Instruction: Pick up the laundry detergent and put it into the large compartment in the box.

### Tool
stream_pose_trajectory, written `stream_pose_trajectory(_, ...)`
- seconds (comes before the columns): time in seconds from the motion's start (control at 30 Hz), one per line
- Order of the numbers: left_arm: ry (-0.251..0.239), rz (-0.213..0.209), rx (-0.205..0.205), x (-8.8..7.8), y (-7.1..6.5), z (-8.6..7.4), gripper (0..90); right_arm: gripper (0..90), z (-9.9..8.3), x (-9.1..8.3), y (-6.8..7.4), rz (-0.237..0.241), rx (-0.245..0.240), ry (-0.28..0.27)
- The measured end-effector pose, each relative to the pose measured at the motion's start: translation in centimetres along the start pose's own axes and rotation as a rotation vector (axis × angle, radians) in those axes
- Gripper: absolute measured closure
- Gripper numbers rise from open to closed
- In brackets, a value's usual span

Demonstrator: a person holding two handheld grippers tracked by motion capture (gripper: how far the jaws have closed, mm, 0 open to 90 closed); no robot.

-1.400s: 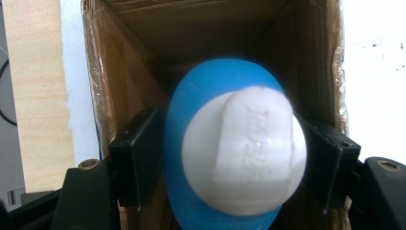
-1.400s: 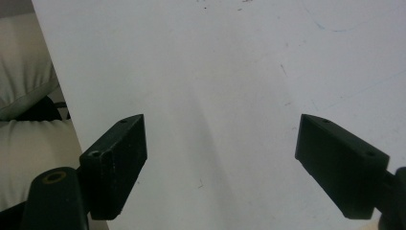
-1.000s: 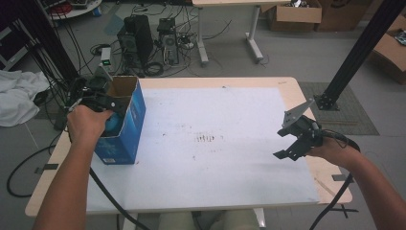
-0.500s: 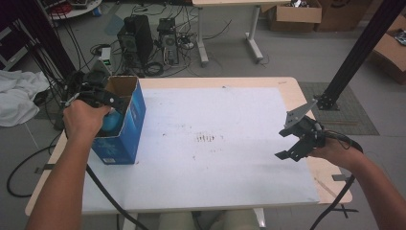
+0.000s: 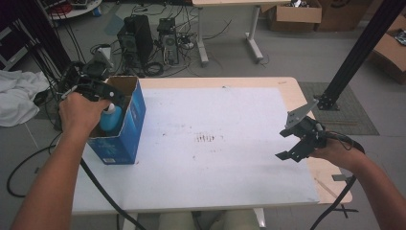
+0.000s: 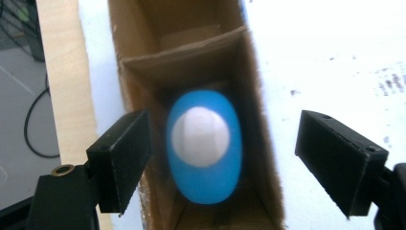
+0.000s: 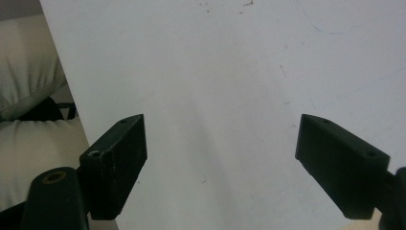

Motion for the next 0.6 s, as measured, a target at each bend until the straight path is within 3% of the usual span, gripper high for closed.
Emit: stream_pose_trajectory(0.6, -0.056, -0.08, 0.18, -2.8, -4.1, 1.2, 19.5, 18.0, 0.6, 0.0, 0.3, 0.003, -0.006, 0.005)
Point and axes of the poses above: each handheld gripper's, and its own axes: x roughly forward along the jaws, z roughly out of its top, y roughly to its left, the point moved 3 cm from there along x, roughly forward along the jaws, and after that the axes turned 4 degrees about -x, right-handed, at the moved point
